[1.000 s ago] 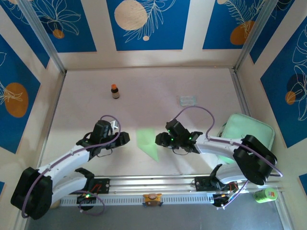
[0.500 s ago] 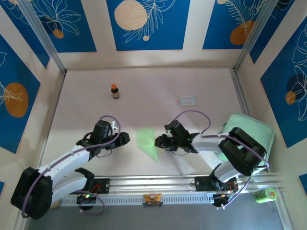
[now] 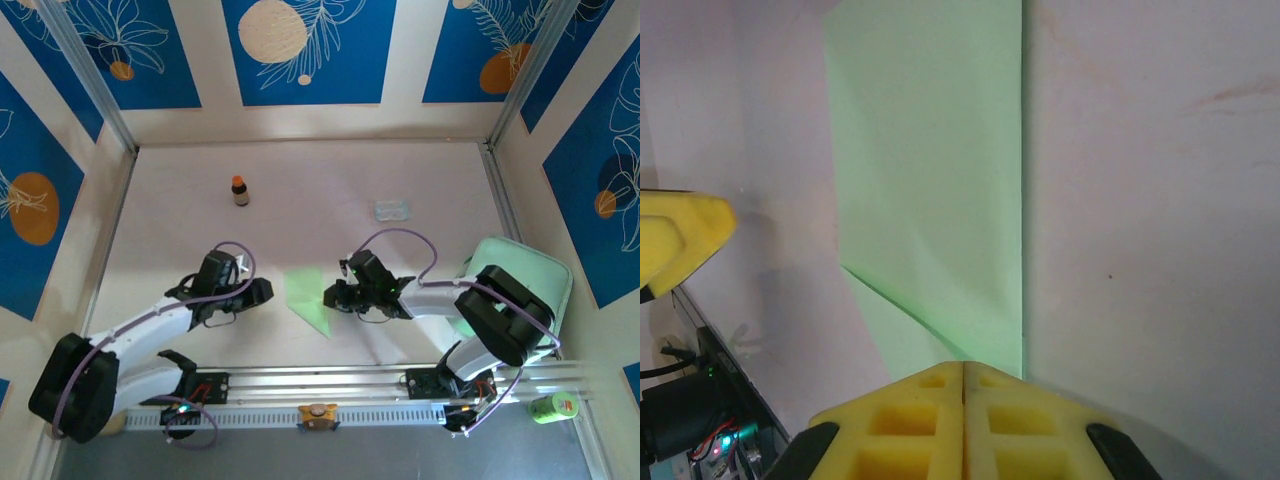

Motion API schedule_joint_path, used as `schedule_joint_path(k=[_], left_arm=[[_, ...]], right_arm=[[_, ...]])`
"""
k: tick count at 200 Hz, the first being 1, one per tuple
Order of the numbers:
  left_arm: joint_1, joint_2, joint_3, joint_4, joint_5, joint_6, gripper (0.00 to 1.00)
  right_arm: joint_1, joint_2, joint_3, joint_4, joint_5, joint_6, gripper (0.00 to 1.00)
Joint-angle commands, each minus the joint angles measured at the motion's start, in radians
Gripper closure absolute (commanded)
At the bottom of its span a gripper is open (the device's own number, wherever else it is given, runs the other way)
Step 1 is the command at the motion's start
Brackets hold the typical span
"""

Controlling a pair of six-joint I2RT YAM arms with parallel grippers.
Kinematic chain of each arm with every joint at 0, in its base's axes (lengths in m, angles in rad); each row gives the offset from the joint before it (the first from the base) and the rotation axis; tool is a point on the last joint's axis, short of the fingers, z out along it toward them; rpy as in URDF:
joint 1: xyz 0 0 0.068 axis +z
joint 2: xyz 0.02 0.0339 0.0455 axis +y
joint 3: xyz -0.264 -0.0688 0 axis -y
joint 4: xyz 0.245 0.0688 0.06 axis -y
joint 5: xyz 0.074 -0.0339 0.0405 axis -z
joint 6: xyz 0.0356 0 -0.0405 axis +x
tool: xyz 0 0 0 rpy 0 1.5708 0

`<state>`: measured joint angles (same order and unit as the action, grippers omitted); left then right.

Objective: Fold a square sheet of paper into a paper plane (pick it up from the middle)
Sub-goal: Third fold the triangle at the center of the table, then fourth fold the wing at the center of the table.

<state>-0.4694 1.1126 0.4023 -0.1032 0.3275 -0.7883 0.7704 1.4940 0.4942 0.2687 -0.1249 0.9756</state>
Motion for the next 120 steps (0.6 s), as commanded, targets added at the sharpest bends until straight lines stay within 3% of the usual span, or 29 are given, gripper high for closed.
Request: schedule_joint_path(k=[1, 59, 120], left_arm=[[0.0, 0.036, 0.039, 0.062, 0.075, -0.026, 0.45], [0.0, 0.185, 0.104, 0.167, 0.195, -0.063, 0.38], [0.0, 0.306, 0.144, 0.225, 0.222, -0.097, 0.39]], right_arm=[[-0.008, -0.041, -0.017, -0.005, -0.023, -0.021, 0.93], [-0.028, -0.09, -0.03, 0.009, -0.084, -0.042, 0.94], [-0.046, -0.122, -0.075, 0.056, -0.107, -0.02, 0.94]])
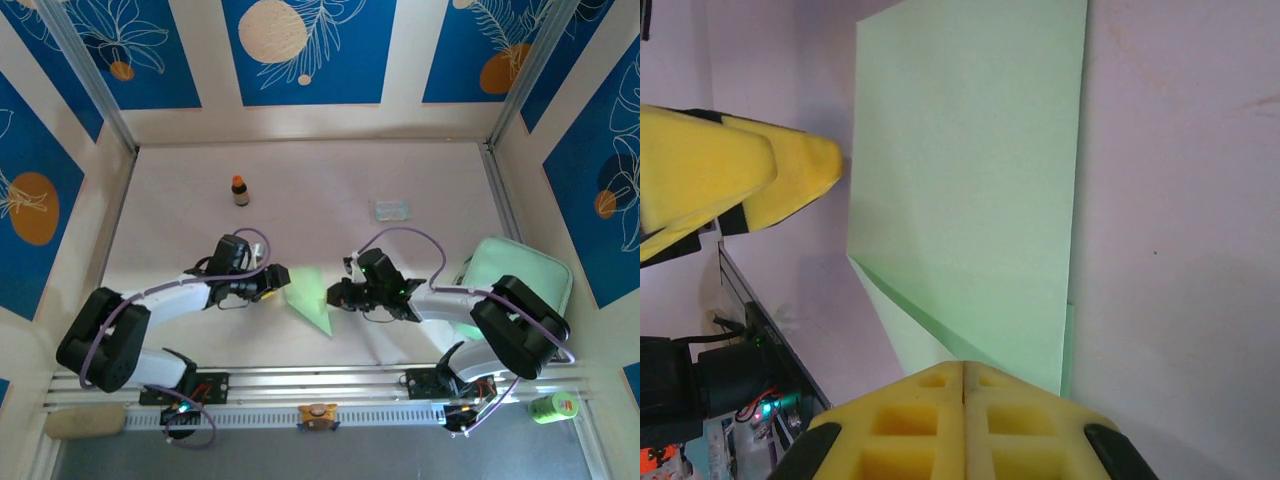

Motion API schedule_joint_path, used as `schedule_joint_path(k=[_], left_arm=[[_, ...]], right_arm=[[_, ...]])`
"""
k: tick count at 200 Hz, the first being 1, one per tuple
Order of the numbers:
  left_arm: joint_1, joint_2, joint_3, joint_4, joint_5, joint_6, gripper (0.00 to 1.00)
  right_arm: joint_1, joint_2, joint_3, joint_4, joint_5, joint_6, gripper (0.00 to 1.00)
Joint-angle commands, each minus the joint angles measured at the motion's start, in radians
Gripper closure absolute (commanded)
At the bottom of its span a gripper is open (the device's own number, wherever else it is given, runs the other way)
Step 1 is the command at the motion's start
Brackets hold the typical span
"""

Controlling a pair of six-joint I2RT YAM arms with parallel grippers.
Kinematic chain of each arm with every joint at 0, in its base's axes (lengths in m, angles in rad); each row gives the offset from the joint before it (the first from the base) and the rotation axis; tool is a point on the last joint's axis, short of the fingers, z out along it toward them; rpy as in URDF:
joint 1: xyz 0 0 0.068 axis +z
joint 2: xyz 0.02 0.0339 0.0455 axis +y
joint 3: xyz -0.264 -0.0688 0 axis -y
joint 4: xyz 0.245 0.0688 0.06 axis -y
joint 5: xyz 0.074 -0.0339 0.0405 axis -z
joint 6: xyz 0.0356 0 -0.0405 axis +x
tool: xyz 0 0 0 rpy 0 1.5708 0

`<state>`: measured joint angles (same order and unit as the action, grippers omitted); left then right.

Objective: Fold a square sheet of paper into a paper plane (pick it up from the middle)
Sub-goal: Fourth fold the wing at the center of the table.

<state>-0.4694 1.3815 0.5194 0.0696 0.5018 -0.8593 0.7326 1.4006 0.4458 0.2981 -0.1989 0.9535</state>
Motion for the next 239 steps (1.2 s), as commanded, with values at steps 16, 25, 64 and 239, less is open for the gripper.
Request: schedule_joint_path(k=[16, 25, 64, 239], left_arm=[[0.0, 0.068, 0.03, 0.088, 0.07, -0.043, 0.4], [0.0, 0.083, 0.031, 0.112, 0.083, -0.054, 0.42], [0.0, 0.132, 0.038, 0.189, 0.121, -0.088, 0.52], [-0.007, 0.105, -0.019, 0.259, 0.011, -0.238, 1.0]], right_arm=[[-0.012, -0.04, -0.036, 0.027, -0.032, 0.004, 0.94], [-0.015, -0.046, -0.039, 0.026, -0.034, 0.004, 0.94], [-0.022, -0.059, -0.054, 0.019, -0.037, 0.003, 0.94], [-0.008, -0.29, -0.017, -0.333, 0.157, -0.054, 0.52]])
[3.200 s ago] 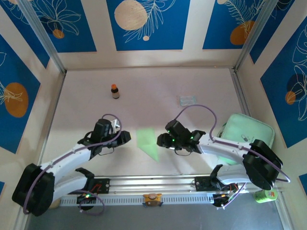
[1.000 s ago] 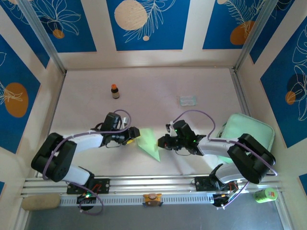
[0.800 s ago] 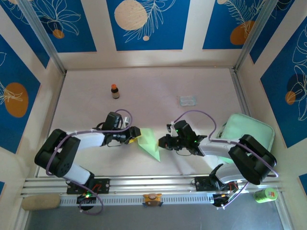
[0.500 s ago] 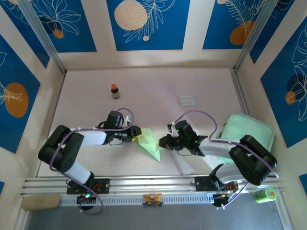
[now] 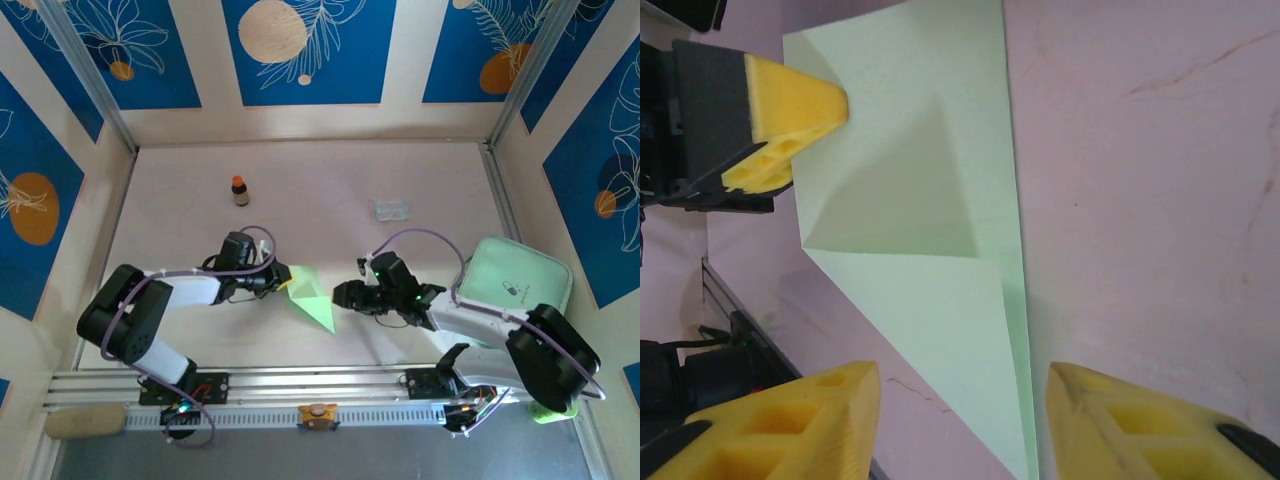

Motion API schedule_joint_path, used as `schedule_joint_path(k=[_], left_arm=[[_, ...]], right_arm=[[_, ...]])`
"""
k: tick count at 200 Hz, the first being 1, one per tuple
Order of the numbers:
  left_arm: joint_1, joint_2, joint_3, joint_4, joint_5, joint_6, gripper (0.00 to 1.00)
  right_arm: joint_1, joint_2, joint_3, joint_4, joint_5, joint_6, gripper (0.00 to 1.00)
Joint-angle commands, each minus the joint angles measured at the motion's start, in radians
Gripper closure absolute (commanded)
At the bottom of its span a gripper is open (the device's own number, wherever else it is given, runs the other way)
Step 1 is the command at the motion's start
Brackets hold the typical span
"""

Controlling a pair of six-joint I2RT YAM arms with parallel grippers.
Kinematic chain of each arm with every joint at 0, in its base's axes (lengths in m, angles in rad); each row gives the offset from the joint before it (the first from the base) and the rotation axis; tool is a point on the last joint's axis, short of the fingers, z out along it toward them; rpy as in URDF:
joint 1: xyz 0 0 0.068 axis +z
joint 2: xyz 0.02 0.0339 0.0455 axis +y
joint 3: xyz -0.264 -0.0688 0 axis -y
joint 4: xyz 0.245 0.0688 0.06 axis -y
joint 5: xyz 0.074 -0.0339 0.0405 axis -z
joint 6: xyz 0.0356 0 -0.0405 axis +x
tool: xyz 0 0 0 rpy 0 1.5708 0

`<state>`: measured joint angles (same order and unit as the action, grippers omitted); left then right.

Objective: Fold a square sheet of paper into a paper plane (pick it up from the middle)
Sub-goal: Fourth fold the wing at the center of the table.

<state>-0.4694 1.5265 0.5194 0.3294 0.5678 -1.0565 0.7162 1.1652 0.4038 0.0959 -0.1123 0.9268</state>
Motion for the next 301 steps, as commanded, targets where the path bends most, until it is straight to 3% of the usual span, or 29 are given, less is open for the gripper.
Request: schedule_joint_path(k=[1, 64, 106, 147, 193, 251, 283, 301], left_arm=[[-0.007, -0.042, -0.019, -0.001, -0.058, -0.042, 1.0], [-0.066, -0.088, -0.03, -0.005, -0.144, -0.102, 1.0], [-0.092, -0.089, -0.027, -0.003, -0.175, -0.123, 1.0], [-0.115, -0.083, -0.007, -0.015, -0.187, -0.123, 0.99], [-0.115, -0.081, 0.017, -0.056, -0.169, -0.09, 0.87], [-0.115, -0.056, 0.04, -0.044, -0.121, -0.061, 0.76], [-0.115, -0.047, 0.051, -0.046, -0.099, -0.045, 0.75], [-0.115, -0.042, 0.054, -0.04, -0.09, -0.043, 0.8]], right_arm=[[0.009, -0.057, 0.026, -0.134, 0.072, -0.029, 0.52], [0.029, -0.179, 0.021, -0.208, 0.15, -0.065, 0.51], [0.031, -0.158, 0.047, -0.265, 0.135, -0.097, 0.51], [0.052, -0.163, 0.031, -0.213, 0.143, -0.127, 0.51], [0.152, -0.15, 0.025, -0.174, 0.274, -0.199, 0.47], [0.373, -0.118, 0.024, -0.125, 0.521, -0.421, 0.48], [0.447, -0.059, 0.036, -0.112, 0.602, -0.505, 0.51], [0.478, -0.028, 0.045, -0.107, 0.637, -0.556, 0.53]])
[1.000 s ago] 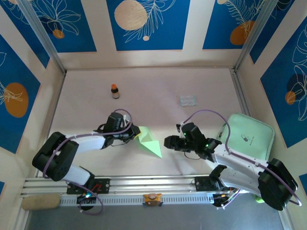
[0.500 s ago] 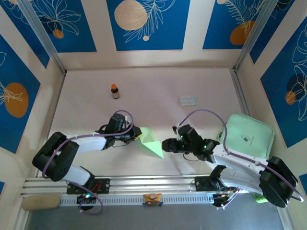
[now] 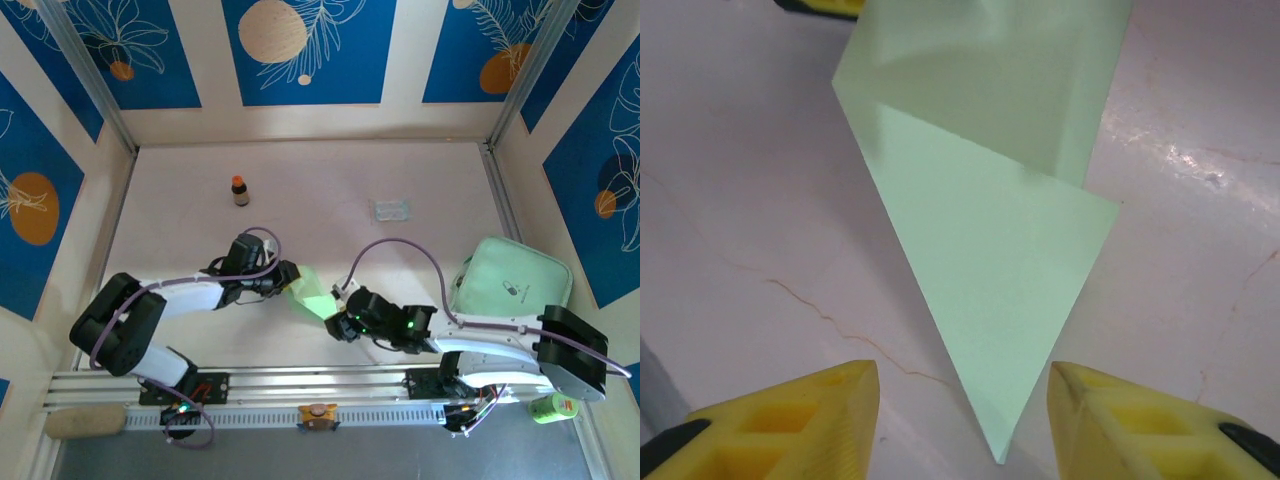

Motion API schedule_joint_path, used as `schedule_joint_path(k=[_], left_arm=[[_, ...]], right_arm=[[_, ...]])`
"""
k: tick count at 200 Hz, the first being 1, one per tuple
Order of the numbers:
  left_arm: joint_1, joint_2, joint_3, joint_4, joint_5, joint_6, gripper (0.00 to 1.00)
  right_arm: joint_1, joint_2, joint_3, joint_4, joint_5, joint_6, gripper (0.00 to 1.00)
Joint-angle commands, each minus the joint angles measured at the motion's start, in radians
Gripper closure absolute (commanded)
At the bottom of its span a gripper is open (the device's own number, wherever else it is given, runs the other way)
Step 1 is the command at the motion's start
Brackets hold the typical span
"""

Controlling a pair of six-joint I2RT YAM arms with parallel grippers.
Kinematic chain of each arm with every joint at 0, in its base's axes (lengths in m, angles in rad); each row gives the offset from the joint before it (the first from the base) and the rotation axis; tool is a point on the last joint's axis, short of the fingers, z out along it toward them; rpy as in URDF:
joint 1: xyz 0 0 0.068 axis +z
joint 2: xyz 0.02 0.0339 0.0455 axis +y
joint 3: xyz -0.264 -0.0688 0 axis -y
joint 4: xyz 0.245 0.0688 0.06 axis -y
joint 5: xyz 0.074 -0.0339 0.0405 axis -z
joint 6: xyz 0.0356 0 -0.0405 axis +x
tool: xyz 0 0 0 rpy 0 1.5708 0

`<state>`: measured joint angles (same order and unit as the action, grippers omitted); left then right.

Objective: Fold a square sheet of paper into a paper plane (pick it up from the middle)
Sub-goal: Fourth fold the wing at the center of the table.

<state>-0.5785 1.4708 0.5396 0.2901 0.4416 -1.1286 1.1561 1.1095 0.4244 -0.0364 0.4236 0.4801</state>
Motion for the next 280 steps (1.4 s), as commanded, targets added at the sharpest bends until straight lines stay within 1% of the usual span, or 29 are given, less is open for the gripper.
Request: schedule_joint_path(k=[1, 29, 50, 69, 92, 120, 151, 171, 237, 253, 280], left_arm=[[-0.006, 0.013, 0.033, 0.0, 0.037, 0.03, 0.8], [-0.006, 0.015, 0.036, -0.002, 0.048, 0.032, 0.86], [-0.006, 0.016, 0.04, -0.003, 0.05, 0.033, 0.86], [-0.006, 0.017, 0.045, -0.007, 0.053, 0.036, 0.86], [-0.006, 0.017, 0.039, -0.003, 0.055, 0.032, 0.86], [-0.006, 0.013, 0.044, -0.007, 0.057, 0.034, 0.86], [-0.006, 0.009, 0.042, -0.013, 0.054, 0.035, 0.86], [-0.006, 0.01, 0.043, -0.006, 0.057, 0.03, 0.86], [-0.006, 0.008, 0.042, -0.017, 0.054, 0.035, 0.86], [-0.006, 0.006, 0.046, -0.023, 0.054, 0.037, 0.86], [-0.006, 0.003, 0.043, -0.031, 0.051, 0.038, 0.86]], right_arm=[[0.039, 0.03, 0.025, 0.025, 0.103, -0.112, 0.53], [0.069, 0.056, 0.022, 0.03, 0.149, -0.175, 0.55], [0.092, 0.072, 0.01, 0.079, 0.17, -0.222, 0.55], [0.113, 0.104, 0.017, 0.102, 0.23, -0.246, 0.54], [0.129, 0.164, 0.039, 0.126, 0.246, -0.293, 0.55], [0.146, 0.247, 0.071, 0.124, 0.337, -0.323, 0.55], [0.154, 0.298, 0.091, 0.136, 0.349, -0.36, 0.56], [0.156, 0.323, 0.093, 0.152, 0.353, -0.354, 0.57], [0.154, 0.411, 0.129, 0.156, 0.371, -0.292, 0.69], [0.156, 0.414, 0.127, 0.154, 0.376, -0.267, 0.71], [0.156, 0.393, 0.106, 0.157, 0.374, -0.235, 0.71]])
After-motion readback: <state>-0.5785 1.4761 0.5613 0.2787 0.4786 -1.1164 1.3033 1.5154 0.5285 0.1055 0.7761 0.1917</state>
